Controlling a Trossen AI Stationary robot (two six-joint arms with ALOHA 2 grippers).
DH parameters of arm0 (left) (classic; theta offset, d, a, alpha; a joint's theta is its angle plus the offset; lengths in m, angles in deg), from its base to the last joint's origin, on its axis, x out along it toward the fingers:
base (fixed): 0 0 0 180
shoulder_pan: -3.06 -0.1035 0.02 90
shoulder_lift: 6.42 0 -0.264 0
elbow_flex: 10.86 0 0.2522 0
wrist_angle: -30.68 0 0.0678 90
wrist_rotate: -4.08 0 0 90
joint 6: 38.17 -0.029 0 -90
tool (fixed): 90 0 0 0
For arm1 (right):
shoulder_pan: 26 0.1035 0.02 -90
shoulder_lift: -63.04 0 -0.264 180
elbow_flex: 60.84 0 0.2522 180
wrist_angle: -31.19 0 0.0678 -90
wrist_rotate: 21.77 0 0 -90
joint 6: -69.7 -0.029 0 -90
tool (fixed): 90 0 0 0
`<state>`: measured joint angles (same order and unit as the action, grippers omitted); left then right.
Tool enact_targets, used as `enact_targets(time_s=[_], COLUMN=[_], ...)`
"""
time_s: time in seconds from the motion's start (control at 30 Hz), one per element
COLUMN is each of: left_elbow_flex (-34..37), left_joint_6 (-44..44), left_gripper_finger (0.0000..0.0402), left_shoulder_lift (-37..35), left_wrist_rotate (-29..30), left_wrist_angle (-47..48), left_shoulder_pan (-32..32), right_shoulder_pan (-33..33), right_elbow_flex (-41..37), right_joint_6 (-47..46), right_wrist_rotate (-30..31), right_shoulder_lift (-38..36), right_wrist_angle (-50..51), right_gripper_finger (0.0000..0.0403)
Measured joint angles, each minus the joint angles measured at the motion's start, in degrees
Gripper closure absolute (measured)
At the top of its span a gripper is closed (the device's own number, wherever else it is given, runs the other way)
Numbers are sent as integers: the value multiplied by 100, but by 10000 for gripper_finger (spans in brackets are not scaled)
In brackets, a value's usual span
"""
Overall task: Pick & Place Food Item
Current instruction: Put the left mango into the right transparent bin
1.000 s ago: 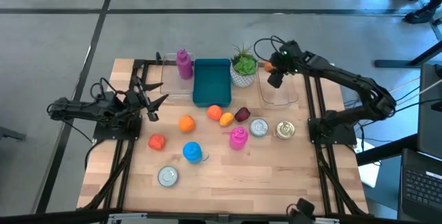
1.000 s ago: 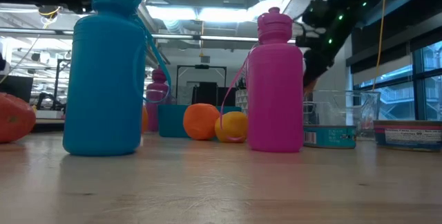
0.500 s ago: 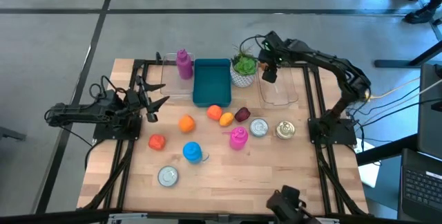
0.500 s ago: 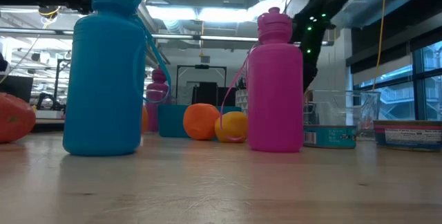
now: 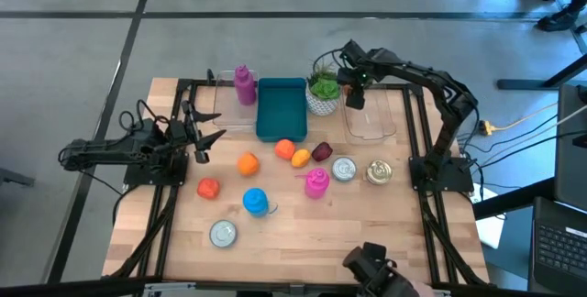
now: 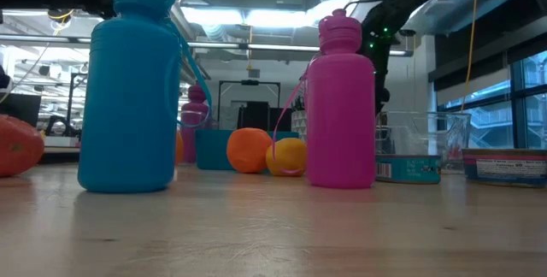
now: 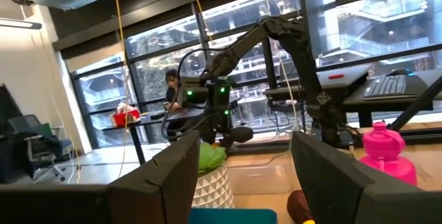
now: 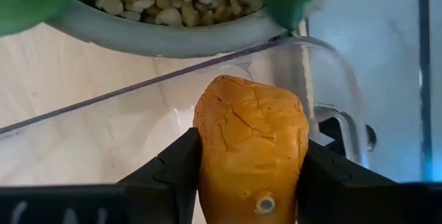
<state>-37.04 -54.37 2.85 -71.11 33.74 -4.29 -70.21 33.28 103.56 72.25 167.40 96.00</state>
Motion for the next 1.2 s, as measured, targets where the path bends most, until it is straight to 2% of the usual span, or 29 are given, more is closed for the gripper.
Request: enact_targets(time_s=[0.1,0.63,0.9,1.2], left_elbow_flex=[0,0,0,0], left_joint_6=[37,65,65,67], left_gripper_finger=[182,182,183,183], left_shoulder_lift=[0,0,0,0], left_wrist_rotate=[0,2,2,2], left_wrist_angle=[21,22,22,22], left_shoulder_pan=[-41,-69,-69,-69], right_shoulder_pan=[0,0,-1,-2], right_elbow_flex=[0,0,0,0], right_joint_6=[80,172,177,153], right_wrist_rotate=[-152,-59,-40,-39], right_shoulder_lift=[109,181,181,181], right_wrist_angle=[0,-42,-136,-197], right_gripper_finger=[233,232,202,188])
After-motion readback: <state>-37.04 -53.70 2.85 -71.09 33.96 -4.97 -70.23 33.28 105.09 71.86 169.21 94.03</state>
